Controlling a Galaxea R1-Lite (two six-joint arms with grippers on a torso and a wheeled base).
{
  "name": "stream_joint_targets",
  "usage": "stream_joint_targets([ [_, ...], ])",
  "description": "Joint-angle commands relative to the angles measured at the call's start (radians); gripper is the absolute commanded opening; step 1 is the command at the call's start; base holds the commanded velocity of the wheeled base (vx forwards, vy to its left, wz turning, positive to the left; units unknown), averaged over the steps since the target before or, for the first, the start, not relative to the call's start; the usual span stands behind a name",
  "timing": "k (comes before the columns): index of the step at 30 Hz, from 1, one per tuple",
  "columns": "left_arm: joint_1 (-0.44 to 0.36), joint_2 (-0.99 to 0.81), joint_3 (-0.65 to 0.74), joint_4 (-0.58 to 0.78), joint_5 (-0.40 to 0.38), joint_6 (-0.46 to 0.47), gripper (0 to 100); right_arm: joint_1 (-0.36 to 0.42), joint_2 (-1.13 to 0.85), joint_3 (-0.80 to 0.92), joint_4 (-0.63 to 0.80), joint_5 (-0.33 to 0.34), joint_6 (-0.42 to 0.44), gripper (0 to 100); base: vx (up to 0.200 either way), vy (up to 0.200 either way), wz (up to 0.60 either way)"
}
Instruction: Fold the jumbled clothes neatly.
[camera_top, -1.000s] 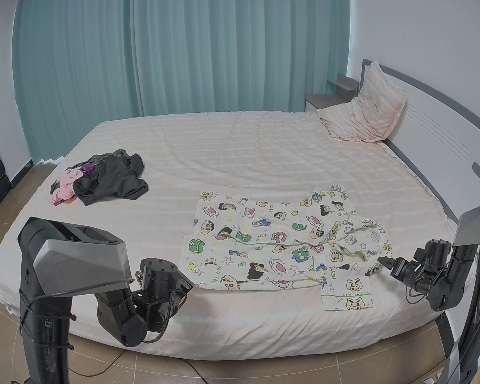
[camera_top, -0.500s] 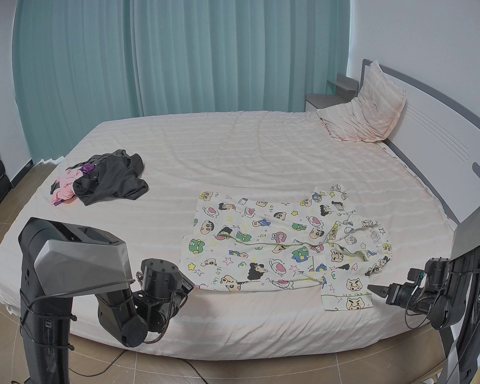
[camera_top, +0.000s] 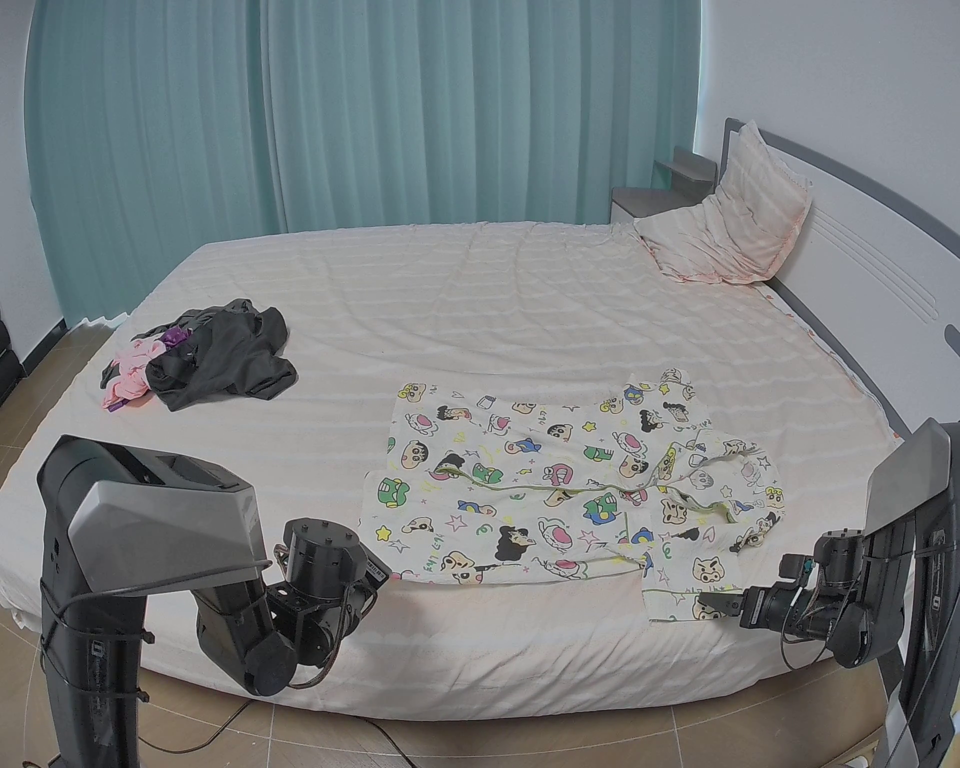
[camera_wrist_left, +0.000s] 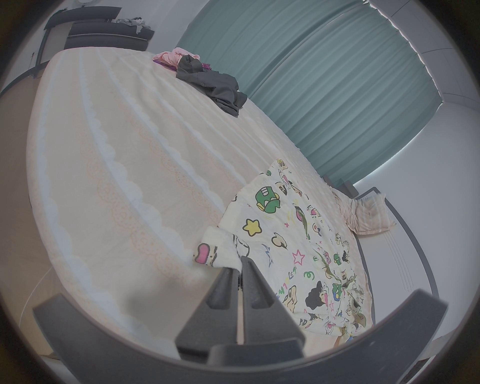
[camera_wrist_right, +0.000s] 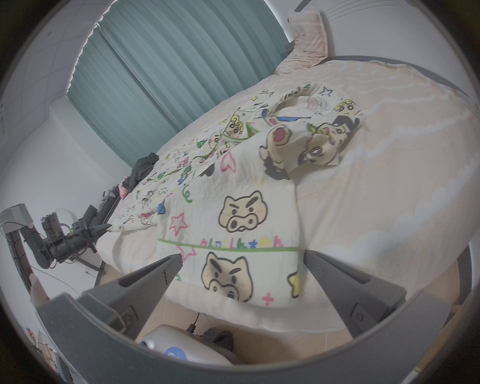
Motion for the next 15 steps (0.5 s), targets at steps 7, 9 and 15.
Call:
stream_joint_targets([
  [7,-0.001,0.0,0.0,0.0,0.0,0.0,0,0.006,0.013,-0.007,-0.012,0.068,0.001,100,0.0,0.0,0.0],
  [9,-0.001,0.002,0.0,0.0,0.0,0.0,0,0.006,0.012,0.001,-0.012,0.079,0.001,0,0.0,0.0,0.0],
  [15,-0.004,0.002,0.005,0.0,0.0,0.003,0,-0.011,-0.005,0.016,-0.013,0.094,0.002,0,0.0,0.0,0.0],
])
